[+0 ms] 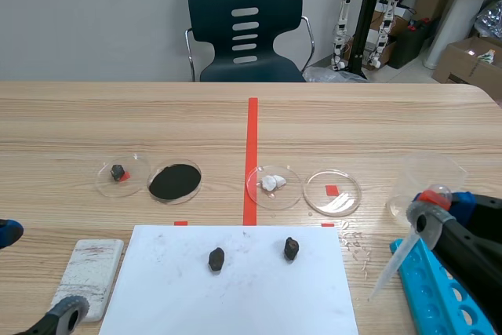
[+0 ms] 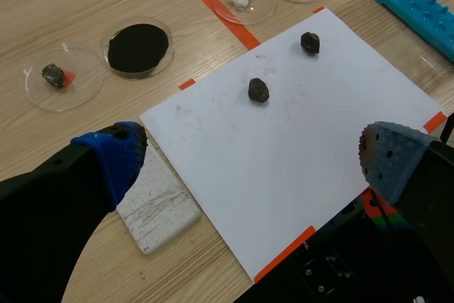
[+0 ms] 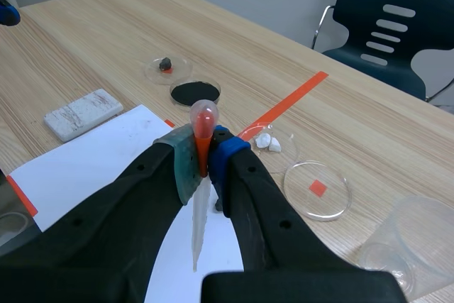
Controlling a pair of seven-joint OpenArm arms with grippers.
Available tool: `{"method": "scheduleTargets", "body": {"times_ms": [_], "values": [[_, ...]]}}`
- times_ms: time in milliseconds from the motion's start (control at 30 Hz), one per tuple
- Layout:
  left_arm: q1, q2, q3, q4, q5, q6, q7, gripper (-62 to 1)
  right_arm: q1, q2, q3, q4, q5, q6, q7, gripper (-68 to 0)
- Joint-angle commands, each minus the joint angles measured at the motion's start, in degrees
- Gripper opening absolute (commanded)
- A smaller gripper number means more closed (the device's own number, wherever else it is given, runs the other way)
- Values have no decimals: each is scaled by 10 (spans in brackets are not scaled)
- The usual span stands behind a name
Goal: Put the dropper in the beaker
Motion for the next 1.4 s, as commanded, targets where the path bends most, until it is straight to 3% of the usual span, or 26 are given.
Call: {"method": "scheduleTargets", "body": {"times_ms": [0,667,767,1033,1200,1367], "values": [[-2,4,-1,4,-6,-1,-10,14,2,-2,3,13,9,4,9,-664],[-2,4,-1,4,-6,-1,-10,14,2,-2,5,13,11,4,10,-664],[-2,4,-1,4,-6,-1,-10,14,5,-2,13,13,12,2,30,-664],[-2,4,-1,4,-6,-1,-10,14,39,-2,33,13,29,-74,23,-664],[-2,4,-1,4,-6,-1,-9,14,73,-2,44,12,65,-124,-8,-664],[-2,4,-1,4,-6,-1,-10,14,107,2,45,12,106,-196,-48,-664]]}}
